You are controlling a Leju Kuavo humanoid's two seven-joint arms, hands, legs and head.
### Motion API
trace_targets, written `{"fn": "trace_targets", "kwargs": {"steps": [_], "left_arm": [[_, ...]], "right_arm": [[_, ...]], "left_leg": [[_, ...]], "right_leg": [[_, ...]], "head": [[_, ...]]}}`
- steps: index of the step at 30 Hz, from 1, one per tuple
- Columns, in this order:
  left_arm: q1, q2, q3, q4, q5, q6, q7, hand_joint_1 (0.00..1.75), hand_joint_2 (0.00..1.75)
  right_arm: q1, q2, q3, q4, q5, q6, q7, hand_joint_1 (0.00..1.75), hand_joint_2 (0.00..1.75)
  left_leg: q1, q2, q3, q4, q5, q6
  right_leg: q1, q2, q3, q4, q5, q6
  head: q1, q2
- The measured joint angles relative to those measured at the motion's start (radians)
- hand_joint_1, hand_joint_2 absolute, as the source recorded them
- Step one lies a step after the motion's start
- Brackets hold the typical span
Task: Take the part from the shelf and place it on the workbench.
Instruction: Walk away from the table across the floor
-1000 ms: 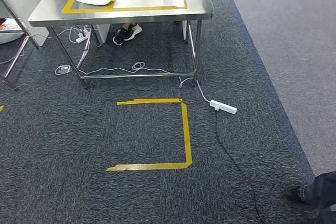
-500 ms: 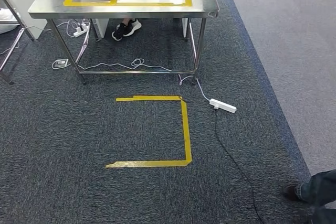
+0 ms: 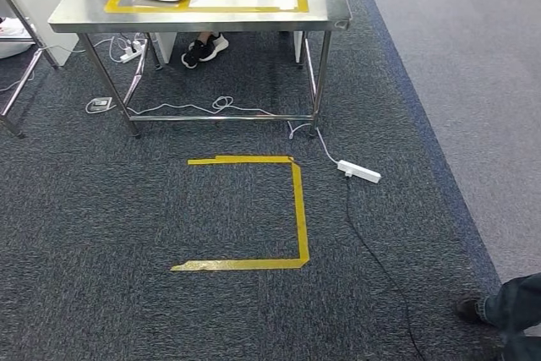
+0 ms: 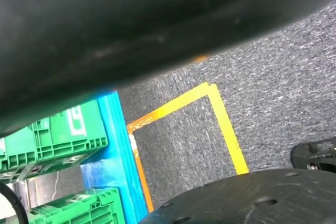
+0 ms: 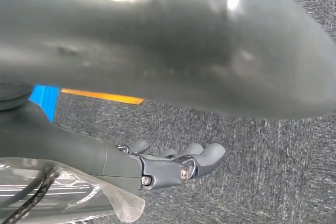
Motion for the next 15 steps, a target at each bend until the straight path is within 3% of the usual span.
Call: {"fn": "trace_targets", "kwargs": {"steps": [3, 6, 8, 10, 12, 13, 14, 15], "left_arm": [[0.0, 0.0, 0.003, 0.0, -0.005, 0.001, 0.0, 0.0, 0.0], [0.0, 0.0, 0.008, 0.0, -0.014, 0.003, 0.0, 0.0, 0.0], [-0.001, -0.001, 0.011, 0.0, -0.022, 0.005, 0.0, 0.0, 0.0], [-0.001, -0.002, 0.014, 0.0, -0.028, 0.006, 0.0, 0.0, 0.0], [-0.001, -0.003, 0.02, 0.0, -0.031, 0.007, 0.0, 0.0, 0.0], [-0.001, -0.003, 0.023, 0.0, -0.031, 0.007, 0.0, 0.0, 0.0], [-0.001, -0.003, 0.026, 0.0, -0.032, 0.007, 0.0, 0.0, 0.0], [-0.001, -0.004, 0.028, 0.0, -0.033, 0.007, 0.0, 0.0, 0.0]], "right_arm": [[0.0, 0.0, 0.0, 0.0, 0.001, -0.001, 0.0, 0.0, 0.0], [-0.001, 0.0, 0.0, 0.0, 0.003, -0.005, 0.0, 0.0, 0.0], [-0.002, 0.0, 0.0, 0.0, 0.003, -0.007, 0.001, 0.0, 0.0], [-0.003, 0.0, 0.0, 0.0, 0.003, -0.008, 0.001, 0.0, 0.0], [-0.002, 0.0, 0.0, 0.0, 0.003, -0.008, 0.003, 0.0, 0.0], [-0.001, 0.0, 0.0, 0.0, 0.003, -0.008, 0.003, 0.0, 0.0], [0.0, 0.0, 0.0, 0.0, 0.004, -0.009, 0.004, 0.0, 0.0], [0.001, 0.0, 0.0, 0.0, 0.004, -0.009, 0.004, 0.0, 0.0]], "left_leg": [[-0.001, 0.0, -0.001, 0.003, -0.001, 0.001], [-0.004, 0.0, -0.002, 0.002, 0.0, 0.014], [0.002, 0.0, 0.002, -0.017, 0.011, 0.021], [0.007, -0.002, 0.002, -0.031, 0.02, 0.026], [0.008, -0.007, -0.004, -0.031, 0.023, 0.025], [0.009, -0.011, -0.006, -0.03, 0.024, 0.023], [0.01, -0.017, -0.007, -0.029, 0.025, 0.021], [0.012, -0.025, -0.008, -0.026, 0.025, 0.017]], "right_leg": [[-0.001, 0.0, 0.0, -0.001, 0.001, 0.002], [-0.003, -0.002, 0.001, -0.006, 0.006, 0.011], [-0.002, -0.001, -0.005, 0.01, -0.01, 0.015], [-0.004, 0.002, -0.048, 0.098, -0.066, 0.019], [-0.007, 0.003, -0.115, 0.23, -0.128, 0.025], [-0.009, 0.003, -0.136, 0.27, -0.137, 0.027], [-0.011, 0.003, -0.139, 0.274, -0.124, 0.029], [-0.014, 0.004, -0.123, 0.239, -0.093, 0.033]], "head": [[0.0, 0.0], [0.0, 0.0], [0.001, 0.0], [0.002, 0.0], [0.001, 0.0], [0.001, 0.0], [0.001, 0.0], [0.001, 0.0]]}}
